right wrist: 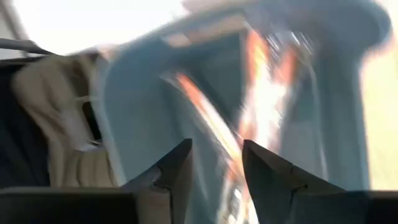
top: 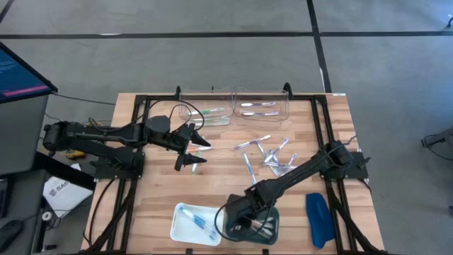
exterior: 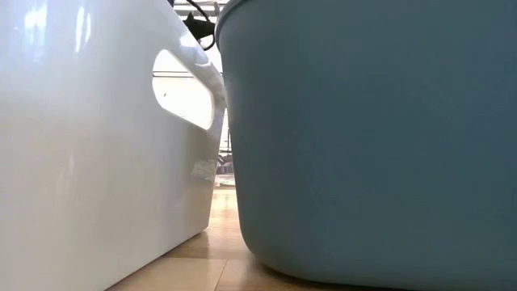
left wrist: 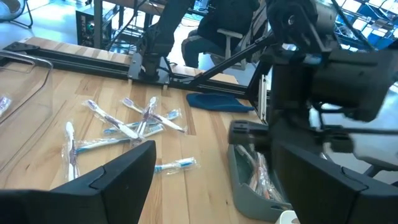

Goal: Pick & Place Toothbrushes
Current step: Put the orange toothbrush into the green bin

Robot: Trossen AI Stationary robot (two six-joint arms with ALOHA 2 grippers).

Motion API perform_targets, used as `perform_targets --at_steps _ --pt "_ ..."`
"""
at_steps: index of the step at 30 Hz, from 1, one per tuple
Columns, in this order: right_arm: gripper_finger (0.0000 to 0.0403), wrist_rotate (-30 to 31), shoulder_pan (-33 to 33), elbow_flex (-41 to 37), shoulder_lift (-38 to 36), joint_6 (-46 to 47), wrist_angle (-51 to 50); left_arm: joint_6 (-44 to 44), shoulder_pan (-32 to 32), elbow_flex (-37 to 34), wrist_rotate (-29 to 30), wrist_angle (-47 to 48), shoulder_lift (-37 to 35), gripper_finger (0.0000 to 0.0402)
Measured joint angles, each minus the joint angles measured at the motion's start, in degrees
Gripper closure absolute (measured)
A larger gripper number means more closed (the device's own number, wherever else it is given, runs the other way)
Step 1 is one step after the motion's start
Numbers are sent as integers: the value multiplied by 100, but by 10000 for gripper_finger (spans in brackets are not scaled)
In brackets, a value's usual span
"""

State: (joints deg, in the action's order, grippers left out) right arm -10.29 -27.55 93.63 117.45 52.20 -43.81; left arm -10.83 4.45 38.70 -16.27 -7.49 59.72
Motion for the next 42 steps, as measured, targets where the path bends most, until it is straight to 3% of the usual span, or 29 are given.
perform_targets --at_steps 11,42 --pt "393 136 25 271 -6 -761 232 2 0 0 0 0 0 82" --pt "403 840 21 150 129 -488 163 2 -23 -2 0 2 0 82"
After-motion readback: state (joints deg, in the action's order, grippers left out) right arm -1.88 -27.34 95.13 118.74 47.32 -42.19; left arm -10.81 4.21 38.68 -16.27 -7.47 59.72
